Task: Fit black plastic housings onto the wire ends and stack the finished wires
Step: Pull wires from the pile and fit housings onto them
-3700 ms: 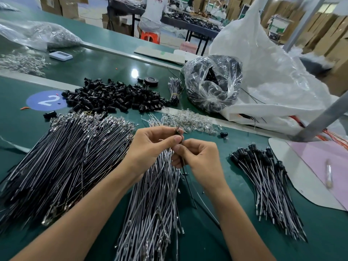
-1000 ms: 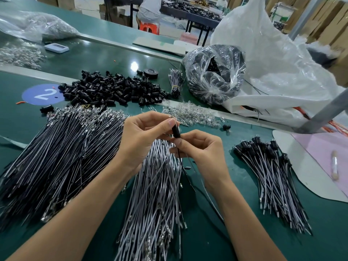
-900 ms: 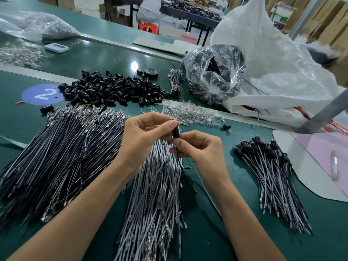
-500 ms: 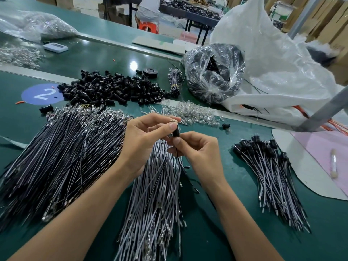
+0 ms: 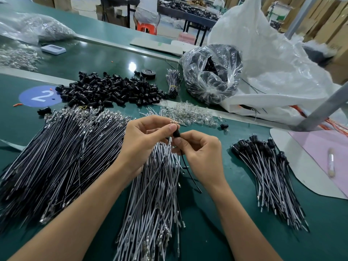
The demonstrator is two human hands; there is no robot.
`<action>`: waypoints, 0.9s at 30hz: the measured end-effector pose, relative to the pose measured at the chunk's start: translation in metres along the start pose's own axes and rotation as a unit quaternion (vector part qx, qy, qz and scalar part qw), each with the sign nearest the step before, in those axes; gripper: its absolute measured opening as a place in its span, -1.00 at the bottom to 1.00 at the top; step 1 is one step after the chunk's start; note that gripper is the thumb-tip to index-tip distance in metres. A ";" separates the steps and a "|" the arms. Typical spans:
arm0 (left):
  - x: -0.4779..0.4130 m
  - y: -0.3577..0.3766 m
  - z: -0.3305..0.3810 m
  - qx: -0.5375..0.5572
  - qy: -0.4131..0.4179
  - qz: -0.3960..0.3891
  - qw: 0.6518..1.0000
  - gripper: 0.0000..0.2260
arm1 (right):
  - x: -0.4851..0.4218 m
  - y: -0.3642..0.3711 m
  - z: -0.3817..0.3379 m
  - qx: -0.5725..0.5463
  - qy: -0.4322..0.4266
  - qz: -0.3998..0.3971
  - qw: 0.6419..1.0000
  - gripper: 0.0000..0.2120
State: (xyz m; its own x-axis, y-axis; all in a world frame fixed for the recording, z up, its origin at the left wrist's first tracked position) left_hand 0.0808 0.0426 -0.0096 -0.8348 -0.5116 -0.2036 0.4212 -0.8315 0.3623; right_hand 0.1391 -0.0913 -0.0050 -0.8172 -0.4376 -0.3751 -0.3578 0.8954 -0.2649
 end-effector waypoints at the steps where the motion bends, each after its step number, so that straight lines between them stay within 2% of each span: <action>1: 0.000 0.000 0.000 0.001 0.002 -0.002 1.000 -0.86 | 0.000 0.000 0.000 0.005 -0.003 0.001 1.000 -0.83; 7: 0.001 0.000 0.002 -0.020 0.005 -0.008 1.000 -0.92 | 0.001 0.000 0.000 0.014 -0.012 0.009 1.000 -0.82; 11: 0.002 0.005 -0.001 -0.041 -0.015 -0.042 0.998 -0.72 | 0.000 -0.002 0.003 -0.015 -0.002 0.015 1.000 -0.90; 14: 0.004 0.011 -0.006 -0.049 -0.029 -0.082 0.995 -0.71 | -0.001 -0.003 0.004 -0.034 0.000 0.018 0.999 -0.90; 19: 0.003 0.010 -0.003 -0.009 0.000 -0.047 0.999 -0.77 | -0.001 0.001 0.005 -0.043 0.005 0.012 0.999 -0.93; 27: 0.005 0.013 0.003 0.020 0.017 -0.047 0.999 -0.73 | 0.000 0.003 0.006 -0.063 -0.017 0.011 0.998 -0.92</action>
State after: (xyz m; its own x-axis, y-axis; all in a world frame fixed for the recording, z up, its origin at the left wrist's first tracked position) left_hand 0.0816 0.0299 -0.0031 -0.8574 -0.4395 -0.2680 0.3268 -0.8670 0.3761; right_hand 0.1402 -0.0888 -0.0111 -0.8103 -0.4182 -0.4106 -0.3952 0.9072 -0.1440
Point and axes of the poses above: each hand's wrist, its own x-axis away from the middle knuckle, its own y-axis out of the palm, z = x × y, the point moved 5 cm from there along -x, towards the middle knuckle, and after that the axes turned 3 degrees about z, right-handed, at the moved point
